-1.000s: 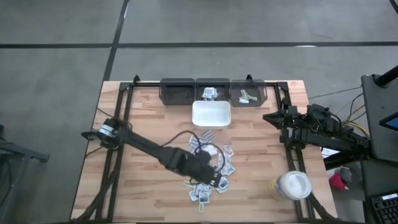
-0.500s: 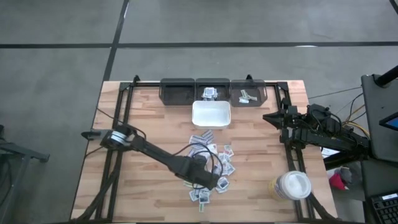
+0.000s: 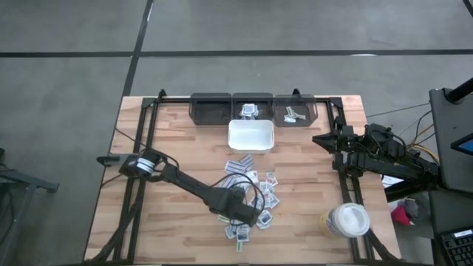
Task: Pick & Place First Aid Supplies
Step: Put the blue alcohol pad into the middle gray bin
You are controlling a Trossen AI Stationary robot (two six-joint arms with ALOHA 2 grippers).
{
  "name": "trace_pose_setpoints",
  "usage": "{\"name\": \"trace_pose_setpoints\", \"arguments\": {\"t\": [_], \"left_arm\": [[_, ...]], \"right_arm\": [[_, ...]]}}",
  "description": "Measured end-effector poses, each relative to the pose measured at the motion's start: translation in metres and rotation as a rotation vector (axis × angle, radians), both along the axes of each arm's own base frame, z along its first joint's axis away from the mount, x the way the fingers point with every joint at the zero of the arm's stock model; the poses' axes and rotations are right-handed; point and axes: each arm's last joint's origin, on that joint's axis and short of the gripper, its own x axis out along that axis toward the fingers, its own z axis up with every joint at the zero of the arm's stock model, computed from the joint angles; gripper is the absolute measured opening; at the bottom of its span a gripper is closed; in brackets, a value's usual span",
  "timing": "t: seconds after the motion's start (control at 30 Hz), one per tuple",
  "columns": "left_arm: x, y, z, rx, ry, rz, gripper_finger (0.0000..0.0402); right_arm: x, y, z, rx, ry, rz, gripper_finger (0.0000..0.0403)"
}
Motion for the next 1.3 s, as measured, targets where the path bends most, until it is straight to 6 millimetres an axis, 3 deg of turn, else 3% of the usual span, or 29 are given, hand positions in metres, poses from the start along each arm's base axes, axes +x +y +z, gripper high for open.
{"name": "trace_pose_setpoints", "arguments": {"t": [0.43, 0.9, 1.3], "left_arm": [[0.002, -0.003, -0.011, -0.028, 0.030, -0.012, 0.0106], [0.003, -0.001, -0.012, 0.054, -0.003, 0.013, 0.0004], [-0.008, 0.006, -0.007, 0.139, 0.080, 0.020, 0.0002]], "right_arm": [[0.000, 0.000, 0.000, 0.000, 0.000, 0.000, 0.0038], [0.000, 0.000, 0.000, 0.000, 0.000, 0.000, 0.0038], [0.000, 0.000, 0.000, 0.000, 0.001, 0.000, 0.0038]]}}
